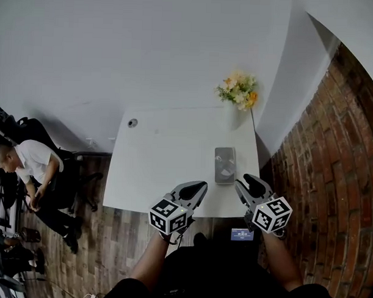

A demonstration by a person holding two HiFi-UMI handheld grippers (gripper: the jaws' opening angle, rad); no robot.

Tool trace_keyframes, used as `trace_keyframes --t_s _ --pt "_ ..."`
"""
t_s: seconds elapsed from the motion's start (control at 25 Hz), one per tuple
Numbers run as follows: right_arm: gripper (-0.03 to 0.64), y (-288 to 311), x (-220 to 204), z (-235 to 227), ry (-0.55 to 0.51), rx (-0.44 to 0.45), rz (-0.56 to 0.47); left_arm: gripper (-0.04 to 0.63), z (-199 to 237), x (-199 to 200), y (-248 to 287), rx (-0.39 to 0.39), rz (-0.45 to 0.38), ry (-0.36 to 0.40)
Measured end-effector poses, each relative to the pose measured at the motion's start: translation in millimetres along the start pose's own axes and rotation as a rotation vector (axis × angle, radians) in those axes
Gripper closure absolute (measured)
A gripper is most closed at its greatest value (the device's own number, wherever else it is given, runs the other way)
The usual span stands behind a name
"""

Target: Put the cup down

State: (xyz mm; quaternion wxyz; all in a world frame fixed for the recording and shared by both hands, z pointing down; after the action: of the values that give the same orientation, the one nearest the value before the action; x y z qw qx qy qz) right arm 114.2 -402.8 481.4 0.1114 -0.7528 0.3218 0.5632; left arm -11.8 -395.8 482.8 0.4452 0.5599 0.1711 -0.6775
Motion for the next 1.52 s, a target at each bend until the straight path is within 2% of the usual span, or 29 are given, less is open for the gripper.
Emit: trace_keyframes --t_s 0.12,0.32,0.6,1.52 --pt "0.523 -3.9 5.4 4.4 0.000 -0.003 -0.020 0.588 -9.4 2.7 2.1 -0.031 -0.009 0.008" --pt "0.577 -3.8 8.4 5.9 0.018 -0.001 -0.032 0.588 -13.5 6.8 7.6 -0.057 -0.030 -0.026" --pt "0.592 -3.5 5.6 7.2 0.008 -0.004 -0.017 0.588 -12.8 5.7 5.9 -0.052 -0.050 -0.055" --pt "0.598 -5.3 0.9 7.0 -0.017 -0.007 0.002 0.588 -15.9 3.1 1.8 -0.038 -0.047 -0.069"
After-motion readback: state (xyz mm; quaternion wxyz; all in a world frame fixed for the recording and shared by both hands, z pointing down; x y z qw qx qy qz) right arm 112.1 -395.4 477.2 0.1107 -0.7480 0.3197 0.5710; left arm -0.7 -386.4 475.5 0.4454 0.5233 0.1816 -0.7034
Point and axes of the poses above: the fingertips, and each gripper's own axes: y forward along the fingers, z to its left, x out of its top, the point moved 1 cm from there along -y, backward along the fingers, and after that the axes turned 1 degree about x, right-handed, at the moved point
